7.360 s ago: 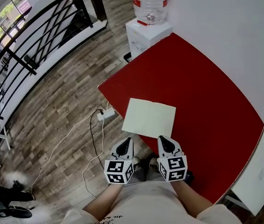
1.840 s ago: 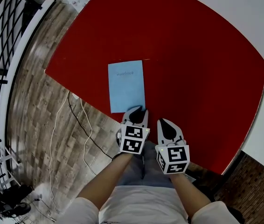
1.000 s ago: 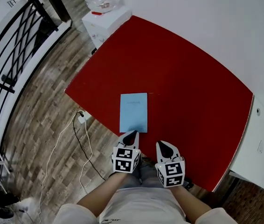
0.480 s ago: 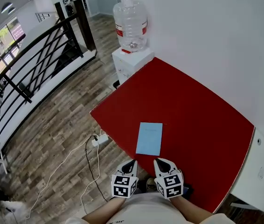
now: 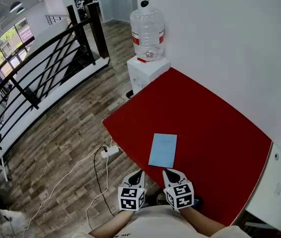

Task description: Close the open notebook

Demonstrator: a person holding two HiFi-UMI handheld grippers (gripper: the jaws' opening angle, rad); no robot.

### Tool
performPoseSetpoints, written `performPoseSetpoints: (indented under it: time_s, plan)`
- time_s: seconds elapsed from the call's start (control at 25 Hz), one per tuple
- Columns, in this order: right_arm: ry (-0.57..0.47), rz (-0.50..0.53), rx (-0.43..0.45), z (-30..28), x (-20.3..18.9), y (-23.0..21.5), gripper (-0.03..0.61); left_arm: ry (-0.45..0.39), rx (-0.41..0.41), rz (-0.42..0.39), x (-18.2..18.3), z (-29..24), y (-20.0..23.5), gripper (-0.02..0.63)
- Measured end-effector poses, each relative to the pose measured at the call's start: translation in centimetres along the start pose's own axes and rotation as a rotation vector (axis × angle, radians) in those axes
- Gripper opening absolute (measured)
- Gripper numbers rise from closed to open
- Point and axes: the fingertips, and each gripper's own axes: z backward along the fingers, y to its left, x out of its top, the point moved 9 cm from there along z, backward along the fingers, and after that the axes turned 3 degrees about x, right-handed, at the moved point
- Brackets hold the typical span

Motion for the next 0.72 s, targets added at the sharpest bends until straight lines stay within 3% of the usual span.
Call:
performPoseSetpoints:
  time_s: [0.72]
  plan:
    - [0.009, 0.001, 0.009, 0.22, -0.56, 0.22, 0.005, -0.004, -0.007, -0.005, 0.07, 0.18, -0.21, 0.006]
